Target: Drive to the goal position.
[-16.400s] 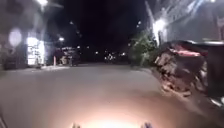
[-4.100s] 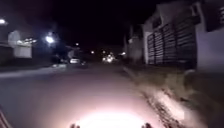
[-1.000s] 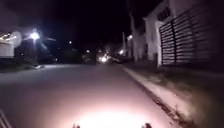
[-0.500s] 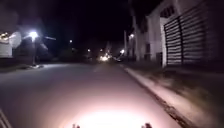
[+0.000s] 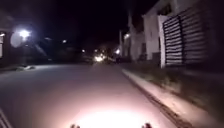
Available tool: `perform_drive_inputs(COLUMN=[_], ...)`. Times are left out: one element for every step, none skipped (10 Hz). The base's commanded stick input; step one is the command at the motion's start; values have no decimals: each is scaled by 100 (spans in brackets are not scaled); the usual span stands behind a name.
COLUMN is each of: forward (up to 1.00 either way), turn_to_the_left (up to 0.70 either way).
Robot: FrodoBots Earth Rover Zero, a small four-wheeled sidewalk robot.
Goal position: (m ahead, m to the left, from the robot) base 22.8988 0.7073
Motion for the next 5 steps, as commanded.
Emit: perform_drive_inputs(forward=[85, 85, 85, 85, 85], turn_to_the_left=[0, 0, 0, 0, 0])
